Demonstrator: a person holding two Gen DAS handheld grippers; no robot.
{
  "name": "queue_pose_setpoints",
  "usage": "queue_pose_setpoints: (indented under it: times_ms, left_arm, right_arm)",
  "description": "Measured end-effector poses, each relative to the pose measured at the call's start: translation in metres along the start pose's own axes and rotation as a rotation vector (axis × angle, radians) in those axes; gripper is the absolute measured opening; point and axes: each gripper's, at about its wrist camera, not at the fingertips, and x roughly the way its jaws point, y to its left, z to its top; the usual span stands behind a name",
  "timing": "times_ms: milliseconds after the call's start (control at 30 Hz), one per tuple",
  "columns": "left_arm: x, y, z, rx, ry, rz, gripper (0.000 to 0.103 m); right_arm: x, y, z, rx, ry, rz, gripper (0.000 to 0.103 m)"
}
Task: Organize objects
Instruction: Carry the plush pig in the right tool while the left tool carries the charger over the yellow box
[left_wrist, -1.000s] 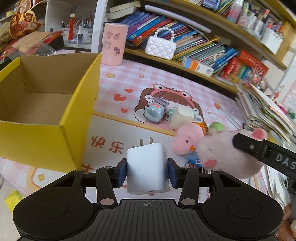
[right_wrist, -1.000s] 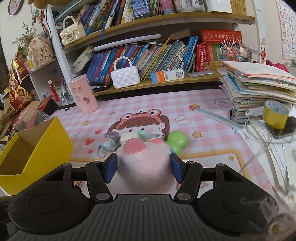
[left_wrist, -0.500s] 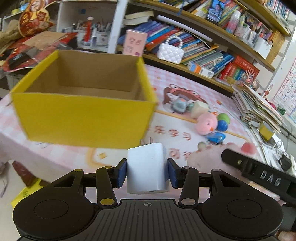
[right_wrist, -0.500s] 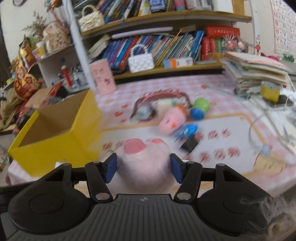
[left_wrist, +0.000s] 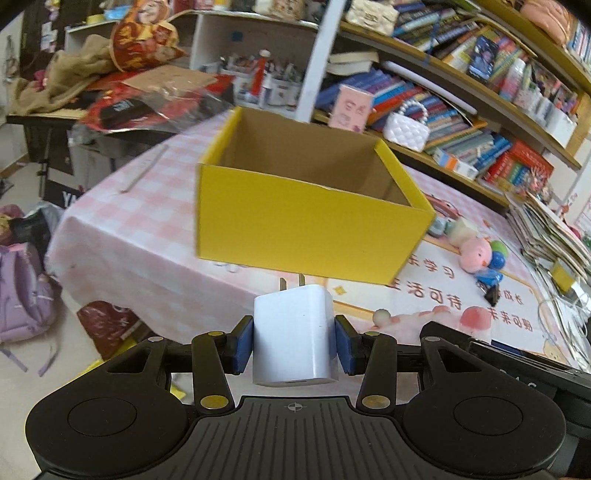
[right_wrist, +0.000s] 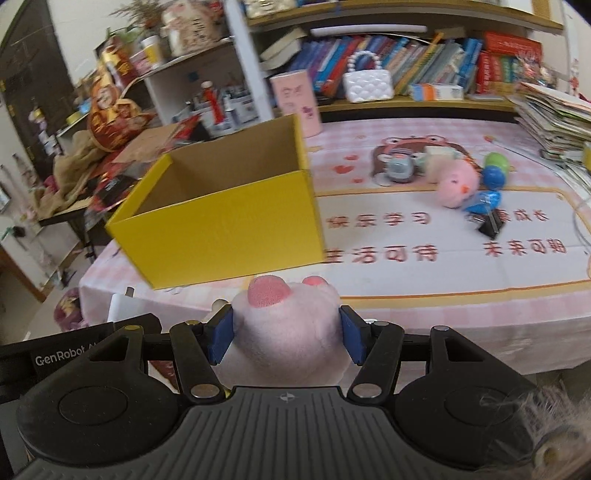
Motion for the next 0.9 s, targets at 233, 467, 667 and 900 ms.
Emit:
queue_pose_setpoints:
  times_ms: [233, 467, 667, 900]
  left_arm:
    - [-0.015, 0.017, 0.002, -0.024, -0.039, 0.010, 0.043]
    - [-0.022, 0.022, 0.003, -0.033, -0.063, 0.004, 0.043]
    - [-0.025, 0.023, 0.007, -0.021, -0.080, 0.003, 0.043]
    - [-0.028, 0.023, 0.032, 0.000, -0.132, 0.006, 0.043]
  right_arm:
    - [-0.007, 0.023, 0.000, -0.040, -0.019, 0.021, 0.058]
    - [-0.013, 0.034, 0.002, -0.077, -0.038, 0.024, 0.058]
    - [-0.013, 0.041, 0.002, -0.108, -0.054, 0.029, 0.058]
    - [-0.013, 0.047, 0.022, -0.123, -0.160, 0.027, 0.058]
